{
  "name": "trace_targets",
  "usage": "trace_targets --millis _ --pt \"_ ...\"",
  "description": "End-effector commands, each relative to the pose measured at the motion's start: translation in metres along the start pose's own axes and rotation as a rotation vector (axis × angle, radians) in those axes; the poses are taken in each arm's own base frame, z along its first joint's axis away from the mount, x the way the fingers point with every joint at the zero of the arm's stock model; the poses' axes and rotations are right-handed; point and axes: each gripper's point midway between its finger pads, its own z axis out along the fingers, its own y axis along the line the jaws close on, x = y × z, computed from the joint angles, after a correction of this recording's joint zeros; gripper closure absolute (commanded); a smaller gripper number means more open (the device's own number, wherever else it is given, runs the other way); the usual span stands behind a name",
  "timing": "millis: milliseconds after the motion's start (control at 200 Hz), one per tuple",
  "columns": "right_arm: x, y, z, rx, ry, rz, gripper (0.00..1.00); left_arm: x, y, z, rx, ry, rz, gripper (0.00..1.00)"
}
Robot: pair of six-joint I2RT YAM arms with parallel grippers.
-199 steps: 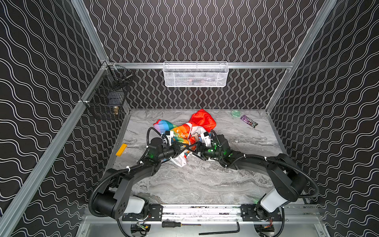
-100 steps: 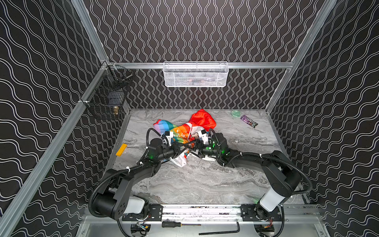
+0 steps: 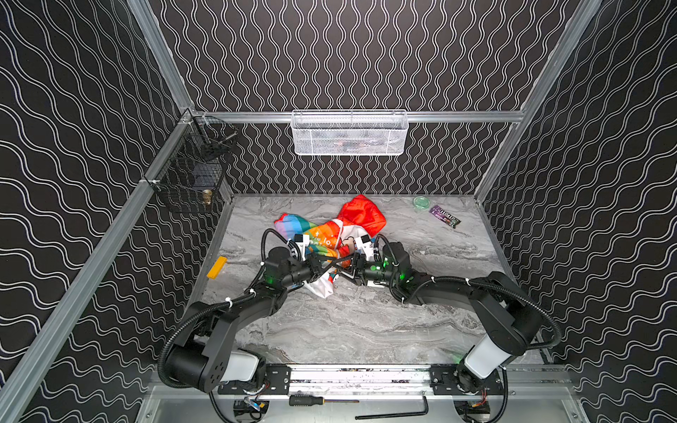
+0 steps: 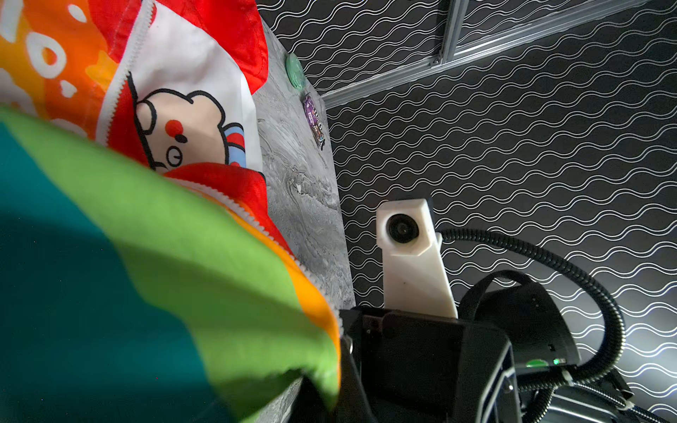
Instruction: Zip up the jacket
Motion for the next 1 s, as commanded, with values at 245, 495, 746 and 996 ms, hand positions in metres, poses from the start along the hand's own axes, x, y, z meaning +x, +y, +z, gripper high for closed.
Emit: trace_targets --millis 245,495,746,996 --pt "0.001 0.008 -0.003 -0.023 -0.008 -0.009 0.60 -0.002 -0.006 -0.001 0.019 -0.003 0.034 1.00" --pt "0.001 0.007 -0.004 0.005 -0.008 -0.018 0.68 -0.001 -0.004 -0.001 0.016 -0.001 0.032 1.00" --pt "0.000 0.001 -0.001 0.022 -0.001 -0.003 0.86 -0.001 -0.004 -0.001 0.015 0.000 0.035 1.00" --pt "-0.009 0.002 -0.002 0.022 -0.015 0.005 1.00 0.003 -0.002 -0.002 -0.014 0.022 0.059 1.00"
